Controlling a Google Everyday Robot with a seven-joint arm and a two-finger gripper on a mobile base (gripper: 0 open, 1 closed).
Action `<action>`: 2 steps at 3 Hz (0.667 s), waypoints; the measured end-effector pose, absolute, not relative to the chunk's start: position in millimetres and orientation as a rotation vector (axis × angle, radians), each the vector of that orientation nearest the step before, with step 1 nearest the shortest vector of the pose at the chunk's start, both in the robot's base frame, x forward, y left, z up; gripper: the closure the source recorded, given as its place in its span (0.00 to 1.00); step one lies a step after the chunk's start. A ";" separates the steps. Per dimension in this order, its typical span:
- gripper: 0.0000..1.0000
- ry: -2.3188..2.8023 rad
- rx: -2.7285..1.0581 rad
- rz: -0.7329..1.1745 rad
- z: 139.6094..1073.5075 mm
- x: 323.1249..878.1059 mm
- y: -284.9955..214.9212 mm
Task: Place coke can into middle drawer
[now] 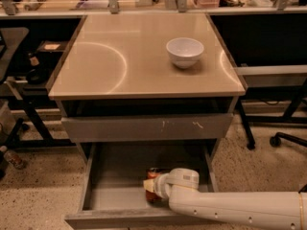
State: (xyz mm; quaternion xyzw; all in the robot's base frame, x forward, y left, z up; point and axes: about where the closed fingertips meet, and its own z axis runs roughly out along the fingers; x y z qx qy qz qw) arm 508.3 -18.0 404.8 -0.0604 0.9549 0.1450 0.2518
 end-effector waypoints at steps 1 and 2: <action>1.00 2.601 -0.168 0.334 391.1 501.8 -11.9; 1.00 2.559 -0.213 0.262 392.9 512.2 -20.4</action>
Offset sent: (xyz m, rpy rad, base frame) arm -0.0080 0.0068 -0.0123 -0.0328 0.0043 0.0014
